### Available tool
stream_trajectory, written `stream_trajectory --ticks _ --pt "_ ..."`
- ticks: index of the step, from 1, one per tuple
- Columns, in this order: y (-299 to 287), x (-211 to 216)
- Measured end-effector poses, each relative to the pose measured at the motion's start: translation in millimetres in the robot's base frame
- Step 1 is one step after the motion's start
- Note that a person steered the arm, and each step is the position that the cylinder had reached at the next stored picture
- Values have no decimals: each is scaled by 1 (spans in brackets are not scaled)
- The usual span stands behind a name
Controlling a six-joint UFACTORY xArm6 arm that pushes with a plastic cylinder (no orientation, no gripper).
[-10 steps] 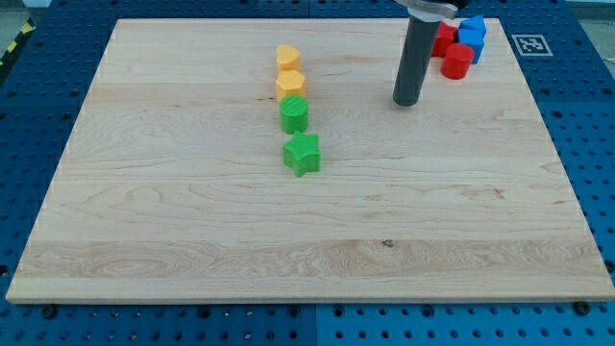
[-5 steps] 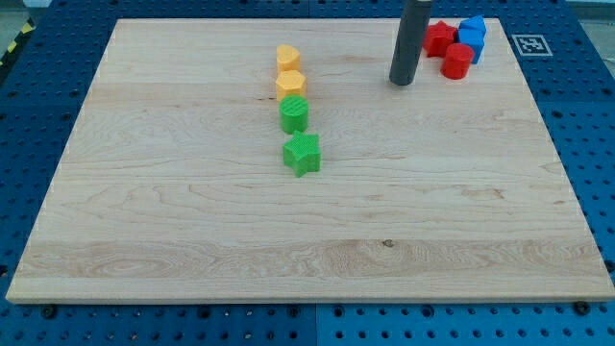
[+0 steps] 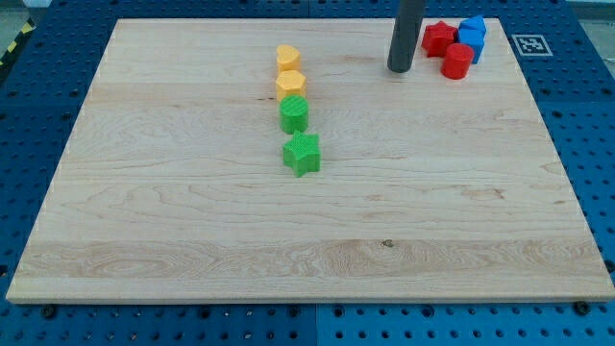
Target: Point your arm to the yellow heart
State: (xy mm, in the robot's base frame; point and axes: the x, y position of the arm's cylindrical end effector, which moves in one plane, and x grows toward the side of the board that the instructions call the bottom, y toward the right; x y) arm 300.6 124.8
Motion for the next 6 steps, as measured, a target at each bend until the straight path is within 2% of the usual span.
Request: stream_trajectory --ticks 1,2,3,5,6 --pt "-5 -6" --pt "-33 -10" --pt "-72 -40" --pt "-174 -51" --pt "-175 -51"
